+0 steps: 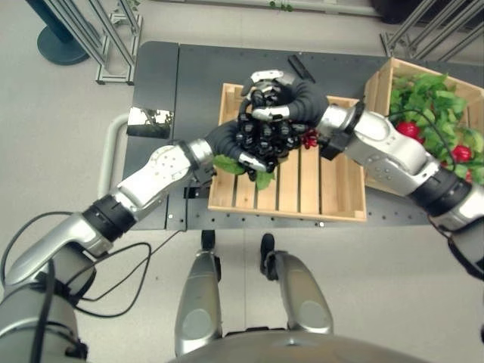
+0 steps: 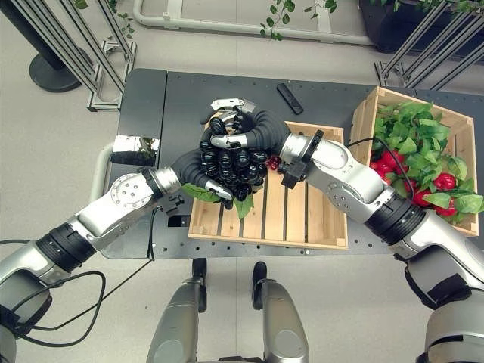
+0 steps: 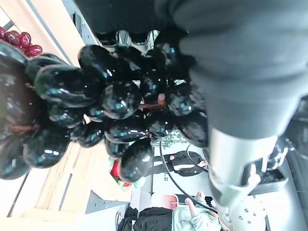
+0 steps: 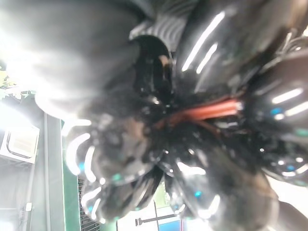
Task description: Pick up the fruits from the basket on one side to the basket on the other side
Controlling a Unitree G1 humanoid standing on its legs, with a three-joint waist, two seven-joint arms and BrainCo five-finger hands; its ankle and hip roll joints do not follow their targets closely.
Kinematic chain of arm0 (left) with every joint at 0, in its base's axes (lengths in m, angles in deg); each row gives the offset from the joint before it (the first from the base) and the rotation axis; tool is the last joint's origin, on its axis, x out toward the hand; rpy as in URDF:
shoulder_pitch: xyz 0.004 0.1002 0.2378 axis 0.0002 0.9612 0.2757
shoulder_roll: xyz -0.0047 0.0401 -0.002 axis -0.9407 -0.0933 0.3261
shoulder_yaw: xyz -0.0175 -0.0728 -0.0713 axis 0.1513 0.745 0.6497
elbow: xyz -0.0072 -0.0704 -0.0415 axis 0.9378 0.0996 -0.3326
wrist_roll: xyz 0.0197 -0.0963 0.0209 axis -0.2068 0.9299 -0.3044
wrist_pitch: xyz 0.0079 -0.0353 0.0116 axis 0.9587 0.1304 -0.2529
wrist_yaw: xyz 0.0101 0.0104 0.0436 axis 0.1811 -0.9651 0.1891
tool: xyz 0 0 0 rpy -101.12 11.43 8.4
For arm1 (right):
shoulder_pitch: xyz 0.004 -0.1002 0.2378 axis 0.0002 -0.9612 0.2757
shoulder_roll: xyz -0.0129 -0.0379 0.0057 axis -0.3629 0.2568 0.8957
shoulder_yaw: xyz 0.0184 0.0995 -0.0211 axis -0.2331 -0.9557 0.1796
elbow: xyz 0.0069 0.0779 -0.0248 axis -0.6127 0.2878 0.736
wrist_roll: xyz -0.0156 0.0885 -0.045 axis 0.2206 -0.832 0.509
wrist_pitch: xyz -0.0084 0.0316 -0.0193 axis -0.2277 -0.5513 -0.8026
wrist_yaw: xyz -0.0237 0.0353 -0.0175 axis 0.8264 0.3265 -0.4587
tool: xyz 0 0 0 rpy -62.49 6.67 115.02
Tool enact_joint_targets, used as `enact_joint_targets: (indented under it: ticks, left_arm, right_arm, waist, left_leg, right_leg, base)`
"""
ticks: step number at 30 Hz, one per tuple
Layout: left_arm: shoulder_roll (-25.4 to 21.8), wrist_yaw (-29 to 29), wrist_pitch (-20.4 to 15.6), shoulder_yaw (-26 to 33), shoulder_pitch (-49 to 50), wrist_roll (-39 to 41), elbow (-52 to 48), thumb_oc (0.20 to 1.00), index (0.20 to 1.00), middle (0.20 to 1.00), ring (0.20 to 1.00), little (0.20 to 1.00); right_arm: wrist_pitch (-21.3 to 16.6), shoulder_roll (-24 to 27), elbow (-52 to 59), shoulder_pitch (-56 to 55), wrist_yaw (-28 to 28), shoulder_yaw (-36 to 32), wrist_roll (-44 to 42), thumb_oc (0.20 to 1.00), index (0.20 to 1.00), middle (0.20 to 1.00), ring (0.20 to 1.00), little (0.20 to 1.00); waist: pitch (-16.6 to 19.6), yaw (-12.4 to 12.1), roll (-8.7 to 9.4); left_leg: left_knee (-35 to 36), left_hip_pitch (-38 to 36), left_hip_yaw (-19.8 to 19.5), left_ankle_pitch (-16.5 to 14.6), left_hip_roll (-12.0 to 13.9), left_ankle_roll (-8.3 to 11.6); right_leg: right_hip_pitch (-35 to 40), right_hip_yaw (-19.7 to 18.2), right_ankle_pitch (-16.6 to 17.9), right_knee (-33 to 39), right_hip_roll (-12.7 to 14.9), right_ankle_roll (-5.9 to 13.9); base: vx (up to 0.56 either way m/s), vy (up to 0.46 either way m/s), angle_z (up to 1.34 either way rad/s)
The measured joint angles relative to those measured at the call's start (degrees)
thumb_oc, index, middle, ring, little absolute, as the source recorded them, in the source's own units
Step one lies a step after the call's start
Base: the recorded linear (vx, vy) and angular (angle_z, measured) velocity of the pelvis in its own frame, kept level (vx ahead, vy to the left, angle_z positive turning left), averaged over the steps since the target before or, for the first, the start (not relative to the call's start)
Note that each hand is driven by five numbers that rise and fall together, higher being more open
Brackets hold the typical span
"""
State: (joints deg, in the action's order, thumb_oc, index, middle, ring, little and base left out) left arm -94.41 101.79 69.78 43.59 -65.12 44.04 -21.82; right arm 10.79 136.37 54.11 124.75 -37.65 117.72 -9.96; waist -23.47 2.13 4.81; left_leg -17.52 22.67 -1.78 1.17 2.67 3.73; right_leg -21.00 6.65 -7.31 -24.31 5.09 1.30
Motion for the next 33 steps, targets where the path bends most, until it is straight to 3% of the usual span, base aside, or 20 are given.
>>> enact_joint_targets:
  ticks: [1, 2, 3, 29, 30, 31, 33]
  left_arm:
    - [0.4, 0.0, 0.0, 0.0, 0.0, 0.1, 0.0, 0.507, 0.507, 0.507, 0.507, 0.507]
    - [0.7, 0.0, 0.0, -0.1, 0.0, 0.1, 0.0, 0.275, 0.275, 0.275, 0.275, 0.275]
    - [0.9, 0.1, 0.0, -0.1, 0.0, 0.1, 0.0, 0.200, 0.200, 0.200, 0.200, 0.200]
    - [1.9, 0.8, 0.3, -0.4, 0.4, 2.5, 0.0, 0.200, 0.200, 0.200, 0.200, 0.200]
    - [1.9, 0.8, 0.3, -0.2, 0.5, 2.5, 0.0, 0.200, 0.200, 0.200, 0.200, 0.200]
    - [1.9, 0.8, 0.3, -0.1, 0.7, 2.8, 0.0, 0.200, 0.200, 0.200, 0.200, 0.200]
    - [1.9, 0.7, 0.3, -0.1, 0.9, 2.8, 0.0, 0.200, 0.200, 0.200, 0.200, 0.200]
  right_arm:
    - [0.0, 0.0, 0.0, 0.0, 0.0, 0.0, 0.0, 0.200, 0.200, 0.200, 0.200, 0.200]
    - [0.0, 0.0, 0.0, 0.0, 0.0, 0.0, 0.0, 0.200, 0.200, 0.200, 0.200, 0.200]
    - [0.0, 0.0, 0.0, 0.0, 0.0, 0.0, 0.0, 0.200, 0.200, 0.200, 0.200, 0.200]
    - [0.0, -1.8, -0.1, 0.1, 0.8, -1.3, 0.0, 0.200, 0.200, 0.200, 0.200, 0.200]
    - [0.0, -1.8, -0.1, 0.1, 0.8, -1.3, 0.0, 0.269, 0.269, 0.269, 0.269, 0.269]
    - [0.0, -1.8, -0.1, 0.1, 0.8, -1.3, 0.0, 1.000, 1.000, 1.000, 1.000, 1.000]
    - [0.0, -2.0, -0.1, 0.1, 0.8, -1.3, 0.0, 1.000, 1.000, 1.000, 1.000, 1.000]
  waist:
    - [0.0, 0.0, 0.00]
    - [0.0, 0.0, 0.00]
    - [0.0, 0.0, 0.02]
    - [0.1, -0.1, 0.21]
    - [0.1, -0.1, 0.20]
    - [0.1, -0.1, 0.20]
    - [0.2, -0.1, 0.19]
  left_leg:
    - [0.0, 0.0, 0.0, 0.0, 0.0, 0.00]
    - [0.0, 0.0, 0.0, 0.0, 0.0, 0.00]
    - [0.0, 0.0, 0.0, 0.0, 0.0, -0.01]
    - [-0.2, 0.0, 0.0, 0.0, 0.0, -0.02]
    - [-0.2, 0.0, 0.0, 0.0, 0.0, -0.02]
    - [-0.3, 0.0, 0.0, 0.0, 0.0, -0.02]
    - [-0.3, 0.0, 0.0, 0.0, 0.0, -0.02]
  right_leg:
    - [0.0, 0.0, 0.0, 0.0, 0.0, 0.00]
    - [0.0, 0.0, 0.0, 0.0, 0.0, 0.00]
    - [0.0, 0.0, 0.0, 0.0, 0.0, 0.00]
    - [-0.1, -0.1, 0.0, -0.5, 0.0, 0.00]
    - [-0.1, -0.1, 0.0, -0.6, 0.0, 0.00]
    - [-0.1, -0.1, 0.0, -0.6, 0.0, 0.00]
    - [-0.2, -0.1, 0.0, -0.6, 0.0, 0.00]
  base:
    - [0.00, 0.000, 0.00]
    - [0.00, 0.000, 0.00]
    - [0.00, 0.000, 0.00]
    - [0.00, 0.000, 0.00]
    - [0.00, 0.000, 0.00]
    - [0.00, 0.000, 0.00]
    - [0.00, 0.000, 0.00]
